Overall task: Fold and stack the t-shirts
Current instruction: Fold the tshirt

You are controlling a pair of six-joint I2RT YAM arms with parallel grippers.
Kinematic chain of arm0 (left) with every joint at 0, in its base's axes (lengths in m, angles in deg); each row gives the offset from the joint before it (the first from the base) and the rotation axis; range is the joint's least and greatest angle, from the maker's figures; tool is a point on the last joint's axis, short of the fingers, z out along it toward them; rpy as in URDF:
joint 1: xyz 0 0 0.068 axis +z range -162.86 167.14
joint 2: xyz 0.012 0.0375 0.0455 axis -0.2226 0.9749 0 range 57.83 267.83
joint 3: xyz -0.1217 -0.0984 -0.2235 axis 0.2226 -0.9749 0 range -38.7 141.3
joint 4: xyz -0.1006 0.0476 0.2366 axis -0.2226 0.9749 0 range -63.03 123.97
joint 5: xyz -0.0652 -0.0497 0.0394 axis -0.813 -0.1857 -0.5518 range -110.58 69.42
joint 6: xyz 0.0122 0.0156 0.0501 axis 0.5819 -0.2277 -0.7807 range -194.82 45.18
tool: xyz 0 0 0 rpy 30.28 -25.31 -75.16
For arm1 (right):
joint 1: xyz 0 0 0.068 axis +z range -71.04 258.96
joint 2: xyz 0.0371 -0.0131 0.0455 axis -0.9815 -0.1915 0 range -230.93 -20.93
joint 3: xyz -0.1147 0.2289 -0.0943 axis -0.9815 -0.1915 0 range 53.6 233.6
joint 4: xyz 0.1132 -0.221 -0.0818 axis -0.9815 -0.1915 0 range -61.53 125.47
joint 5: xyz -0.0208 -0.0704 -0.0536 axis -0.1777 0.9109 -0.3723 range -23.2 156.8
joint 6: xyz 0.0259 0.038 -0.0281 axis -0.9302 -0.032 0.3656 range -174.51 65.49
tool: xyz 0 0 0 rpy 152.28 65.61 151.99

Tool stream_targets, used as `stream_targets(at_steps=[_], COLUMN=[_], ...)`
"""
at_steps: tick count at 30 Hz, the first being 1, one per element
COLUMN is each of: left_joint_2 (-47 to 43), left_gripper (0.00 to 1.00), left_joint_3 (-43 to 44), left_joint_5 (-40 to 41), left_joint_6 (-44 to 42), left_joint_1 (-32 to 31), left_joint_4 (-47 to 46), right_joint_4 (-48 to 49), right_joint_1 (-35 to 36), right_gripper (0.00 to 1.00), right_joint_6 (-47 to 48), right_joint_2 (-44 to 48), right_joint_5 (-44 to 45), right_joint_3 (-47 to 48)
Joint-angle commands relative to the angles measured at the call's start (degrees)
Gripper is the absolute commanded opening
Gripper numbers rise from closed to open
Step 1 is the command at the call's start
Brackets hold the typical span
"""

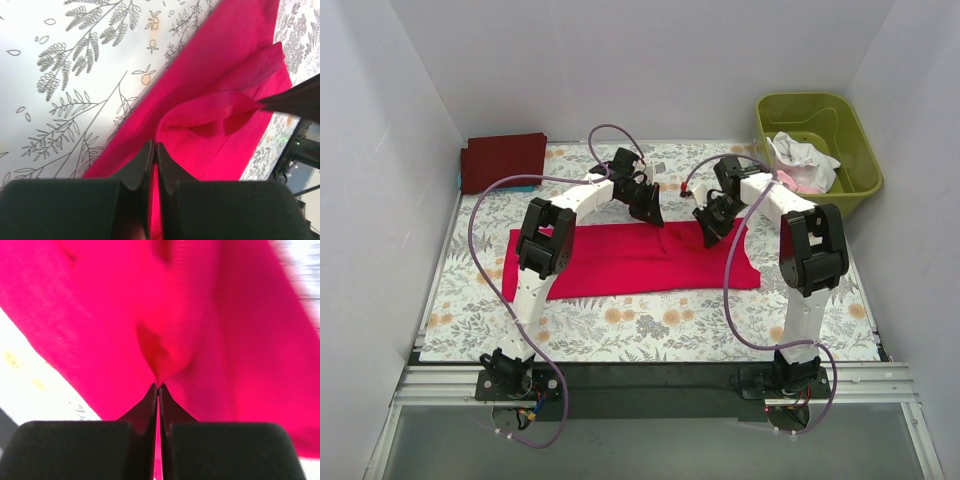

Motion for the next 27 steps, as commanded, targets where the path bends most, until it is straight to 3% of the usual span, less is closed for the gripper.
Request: stream_targets(at_steps=[1,16,27], left_joint_2=[-3.19,-6.27,-7.58], left_gripper=[0.0,0.0,0.0], left_joint_3=[-1.1,-5.24,-6.56], left_joint_5=[1.55,6.56,7.8], left_joint_6=[-1.12,-2.53,-2.36], left_joint_1=[-0.02,0.5,1.12], left_joint_4=[-2.02,-4.92,-5.36], right_joint_4=[0.39,0.74,0.21], right_joint_1=[-2.48,-3.54,-2.75], right_gripper=[0.01,0.01,0.01], right_joint_6=[2.6,6.12,9.37], right_joint_2=[2.38,-2.63,0.88], right_joint_5=[1.77,6.08,3.71], right_joint_3=[5.63,17.95,14.44])
